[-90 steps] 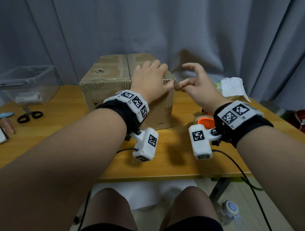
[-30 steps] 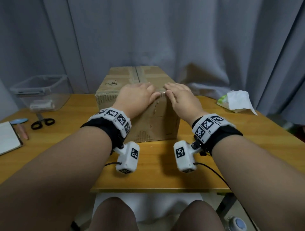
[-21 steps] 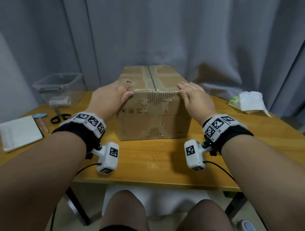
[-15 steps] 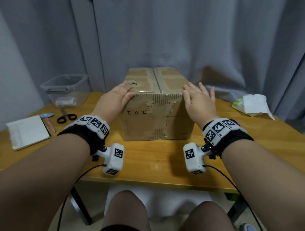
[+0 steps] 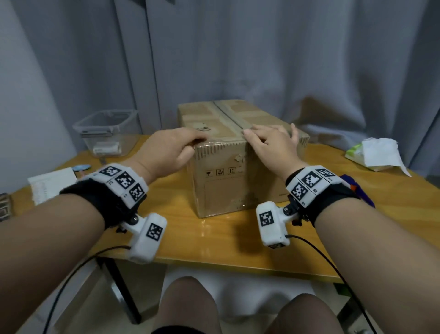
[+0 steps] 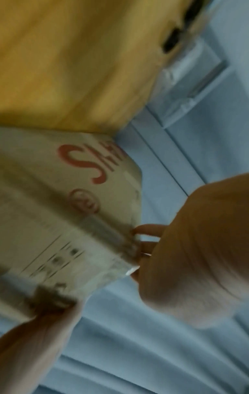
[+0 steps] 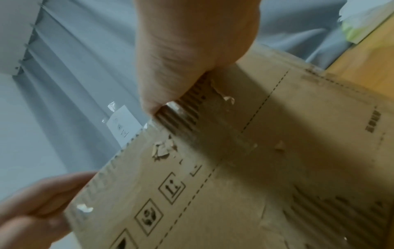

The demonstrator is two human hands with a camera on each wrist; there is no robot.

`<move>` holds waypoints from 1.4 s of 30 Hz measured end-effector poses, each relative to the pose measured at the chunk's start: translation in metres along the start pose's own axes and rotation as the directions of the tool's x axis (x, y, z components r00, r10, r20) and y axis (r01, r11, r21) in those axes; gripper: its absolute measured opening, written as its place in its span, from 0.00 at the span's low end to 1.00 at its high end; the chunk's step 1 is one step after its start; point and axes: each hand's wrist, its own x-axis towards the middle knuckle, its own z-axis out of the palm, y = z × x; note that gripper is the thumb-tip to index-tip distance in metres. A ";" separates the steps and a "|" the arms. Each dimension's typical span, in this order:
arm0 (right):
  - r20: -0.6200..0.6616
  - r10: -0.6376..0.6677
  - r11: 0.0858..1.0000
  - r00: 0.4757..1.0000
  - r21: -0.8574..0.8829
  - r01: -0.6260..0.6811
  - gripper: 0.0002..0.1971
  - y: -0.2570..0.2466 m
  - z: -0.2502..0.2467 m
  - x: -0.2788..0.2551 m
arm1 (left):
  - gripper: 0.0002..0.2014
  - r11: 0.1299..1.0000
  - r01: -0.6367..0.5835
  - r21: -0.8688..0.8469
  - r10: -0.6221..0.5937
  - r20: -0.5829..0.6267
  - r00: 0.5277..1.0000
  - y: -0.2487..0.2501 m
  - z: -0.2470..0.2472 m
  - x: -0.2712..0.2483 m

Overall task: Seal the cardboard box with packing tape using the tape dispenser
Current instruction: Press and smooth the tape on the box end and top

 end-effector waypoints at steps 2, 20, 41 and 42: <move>0.000 0.000 0.997 1.000 0.081 0.000 0.16 0.003 -0.003 0.003 | 0.28 0.997 -0.047 0.063 0.036 0.162 0.986 -0.018 -0.003 0.009; 0.448 0.034 0.999 0.893 -0.052 -0.012 0.43 -0.004 -0.038 -0.004 | 0.28 0.997 -0.048 0.063 0.048 -0.003 0.999 0.037 0.029 0.040; 0.027 0.459 0.844 0.888 -0.325 -0.426 0.37 0.019 -0.015 0.027 | 0.30 0.814 0.573 0.101 -0.578 0.035 0.815 -0.046 0.058 0.076; 0.024 0.466 0.837 0.884 -0.335 -0.432 0.36 0.015 -0.011 0.028 | 0.31 0.781 0.623 0.041 -0.624 0.068 0.778 -0.053 0.058 0.076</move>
